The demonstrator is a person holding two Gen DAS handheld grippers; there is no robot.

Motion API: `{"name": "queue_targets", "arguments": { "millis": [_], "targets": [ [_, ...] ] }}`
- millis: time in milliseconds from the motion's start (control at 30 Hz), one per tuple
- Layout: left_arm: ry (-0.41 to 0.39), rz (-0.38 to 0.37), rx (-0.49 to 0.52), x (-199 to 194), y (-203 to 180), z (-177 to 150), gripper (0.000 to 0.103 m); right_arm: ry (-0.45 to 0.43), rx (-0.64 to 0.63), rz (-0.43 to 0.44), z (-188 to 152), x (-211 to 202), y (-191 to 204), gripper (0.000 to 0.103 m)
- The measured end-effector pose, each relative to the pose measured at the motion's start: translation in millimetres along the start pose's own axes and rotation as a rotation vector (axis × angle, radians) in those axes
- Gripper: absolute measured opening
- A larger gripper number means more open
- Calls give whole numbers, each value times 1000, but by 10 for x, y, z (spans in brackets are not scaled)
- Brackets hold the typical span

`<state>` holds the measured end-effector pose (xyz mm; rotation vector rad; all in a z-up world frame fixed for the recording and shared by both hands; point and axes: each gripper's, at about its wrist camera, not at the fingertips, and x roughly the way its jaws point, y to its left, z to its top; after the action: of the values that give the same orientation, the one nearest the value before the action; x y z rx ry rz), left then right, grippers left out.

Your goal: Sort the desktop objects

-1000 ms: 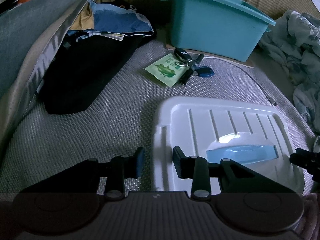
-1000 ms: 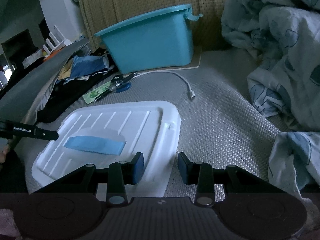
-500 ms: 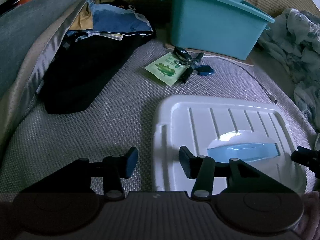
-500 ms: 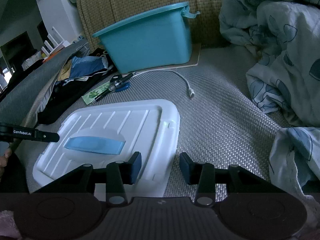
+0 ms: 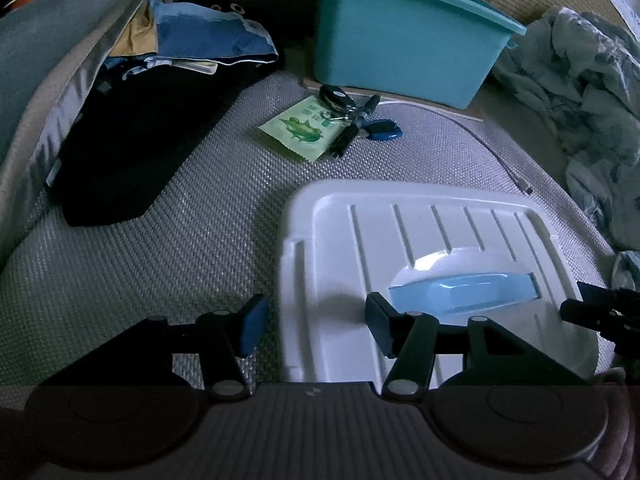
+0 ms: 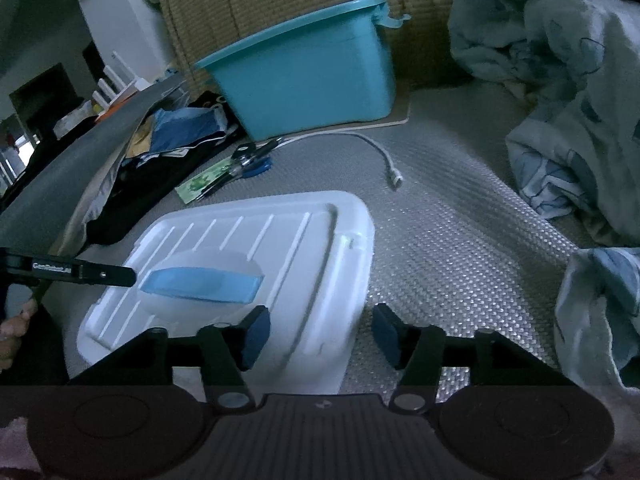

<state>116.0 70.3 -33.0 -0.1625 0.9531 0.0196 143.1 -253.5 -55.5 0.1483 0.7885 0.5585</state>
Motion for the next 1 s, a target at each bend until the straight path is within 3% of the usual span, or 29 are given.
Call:
{"name": "queue_targets", "arguments": {
  "millis": [333, 467, 633, 1000],
  "targets": [
    [27, -48, -24, 36, 48, 20, 63, 9, -14, 12, 3, 11, 29, 72],
    [46, -84, 11, 58, -8, 10, 76, 11, -14, 15, 4, 12, 33, 73],
    [35, -62, 91, 46, -180, -33, 83, 13, -16, 13, 9, 12, 33, 73],
    [43, -62, 92, 55, -213, -32, 87, 22, -8, 24, 21, 18, 24, 77]
  ]
}}
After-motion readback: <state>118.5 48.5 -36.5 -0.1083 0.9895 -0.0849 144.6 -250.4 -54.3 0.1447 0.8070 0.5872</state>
